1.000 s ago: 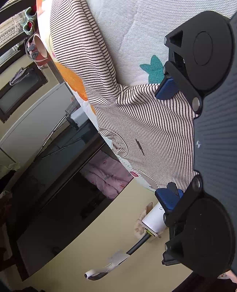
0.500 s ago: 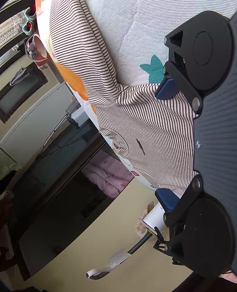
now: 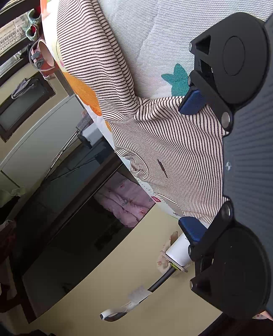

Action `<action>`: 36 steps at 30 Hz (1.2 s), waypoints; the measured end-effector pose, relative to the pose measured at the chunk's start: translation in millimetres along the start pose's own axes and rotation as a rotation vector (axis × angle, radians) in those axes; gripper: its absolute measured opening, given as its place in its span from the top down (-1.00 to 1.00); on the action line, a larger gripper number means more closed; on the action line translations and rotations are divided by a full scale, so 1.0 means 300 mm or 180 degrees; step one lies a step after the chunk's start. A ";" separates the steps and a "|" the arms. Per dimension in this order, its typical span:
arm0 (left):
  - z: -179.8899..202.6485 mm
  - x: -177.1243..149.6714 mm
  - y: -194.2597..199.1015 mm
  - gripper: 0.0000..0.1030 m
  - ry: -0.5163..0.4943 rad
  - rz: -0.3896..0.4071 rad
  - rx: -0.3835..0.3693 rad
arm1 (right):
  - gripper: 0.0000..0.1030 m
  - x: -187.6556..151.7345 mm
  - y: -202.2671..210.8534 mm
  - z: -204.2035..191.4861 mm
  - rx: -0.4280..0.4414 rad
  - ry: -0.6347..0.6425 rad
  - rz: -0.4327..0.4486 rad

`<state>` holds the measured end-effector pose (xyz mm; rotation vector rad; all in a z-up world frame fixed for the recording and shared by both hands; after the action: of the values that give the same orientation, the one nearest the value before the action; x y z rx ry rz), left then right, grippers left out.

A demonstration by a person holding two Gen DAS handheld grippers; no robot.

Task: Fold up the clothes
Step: 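Grasp the sleeve nearest the left gripper and lift it, then carry the held sleeve with the left gripper across the shirt body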

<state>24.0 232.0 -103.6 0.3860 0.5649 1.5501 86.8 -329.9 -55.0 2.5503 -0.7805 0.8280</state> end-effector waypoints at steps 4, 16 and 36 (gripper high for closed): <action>-0.023 0.026 -0.076 -0.80 -0.0063 -0.0024 0.0183 | -1.00 0.001 0.001 0.003 0.0004 -0.0004 0.0005; 0.078 0.006 -0.016 0.30 -0.0918 0.0531 0.0068 | -1.00 -0.002 0.004 0.010 0.0019 -0.0015 0.0020; 0.585 -0.518 0.098 0.83 -0.3596 0.1154 0.0300 | -1.00 0.003 0.001 0.000 0.0022 -0.0017 0.0021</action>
<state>109.1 98.2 71.3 1.3650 -0.3401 1.3664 87.1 -330.6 -54.4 2.5583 -0.7896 0.8279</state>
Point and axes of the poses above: each gripper's, at about its wrist camera, not at the fingertips, and y roughly against the way its jaws point, z to its right, x to its top, the point moved 5 cm from there along -y, roughly the way its jaws point, and after that the axes turned 11 degrees about x, right-handed, at the moved point
